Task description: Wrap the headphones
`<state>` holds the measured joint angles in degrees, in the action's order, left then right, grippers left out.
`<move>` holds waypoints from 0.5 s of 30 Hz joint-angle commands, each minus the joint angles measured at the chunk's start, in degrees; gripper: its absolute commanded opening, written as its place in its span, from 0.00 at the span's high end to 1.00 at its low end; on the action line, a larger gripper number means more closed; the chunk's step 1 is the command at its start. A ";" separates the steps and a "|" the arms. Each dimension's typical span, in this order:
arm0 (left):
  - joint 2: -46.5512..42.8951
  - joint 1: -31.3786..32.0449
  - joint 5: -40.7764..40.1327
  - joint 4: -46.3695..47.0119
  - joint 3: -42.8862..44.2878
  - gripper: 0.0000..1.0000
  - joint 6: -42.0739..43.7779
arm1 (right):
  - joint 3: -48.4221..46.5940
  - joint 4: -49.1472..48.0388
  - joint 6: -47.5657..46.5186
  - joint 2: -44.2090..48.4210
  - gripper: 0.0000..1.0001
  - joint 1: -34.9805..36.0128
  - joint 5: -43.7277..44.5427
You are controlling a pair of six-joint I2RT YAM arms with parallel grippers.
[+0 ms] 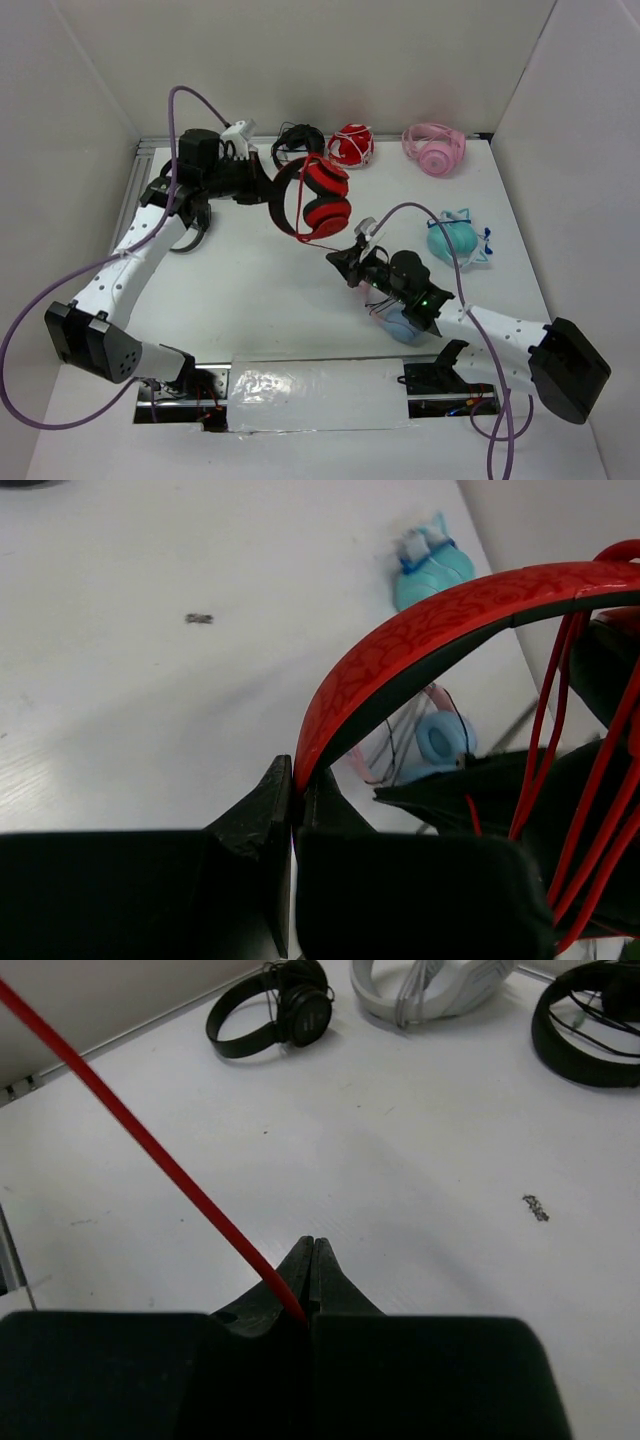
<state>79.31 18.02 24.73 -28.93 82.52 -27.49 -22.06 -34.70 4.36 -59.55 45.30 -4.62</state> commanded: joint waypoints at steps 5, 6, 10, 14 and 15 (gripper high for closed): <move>-2.40 3.33 21.85 10.64 -5.25 1.00 12.53 | -4.38 5.42 -3.74 -3.28 1.00 -6.00 -15.66; -2.49 4.12 21.68 10.91 -5.96 1.00 15.68 | -5.96 6.82 -3.75 -3.81 1.00 -6.45 -18.81; -2.49 7.72 16.86 10.04 -9.21 1.00 20.53 | -8.96 12.71 -3.22 -6.27 1.00 -8.73 -15.96; -2.75 8.70 10.88 12.48 -14.92 1.00 25.01 | -12.73 19.66 -1.46 -8.56 1.00 -9.26 -10.77; -2.93 8.61 10.17 13.10 -16.24 1.00 25.55 | -13.00 20.80 -1.46 -9.09 1.00 -9.35 -10.93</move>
<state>78.30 23.81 31.94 -16.10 69.65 -9.26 -29.98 -19.88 1.80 -66.94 36.86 -20.03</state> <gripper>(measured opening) 0.104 0.017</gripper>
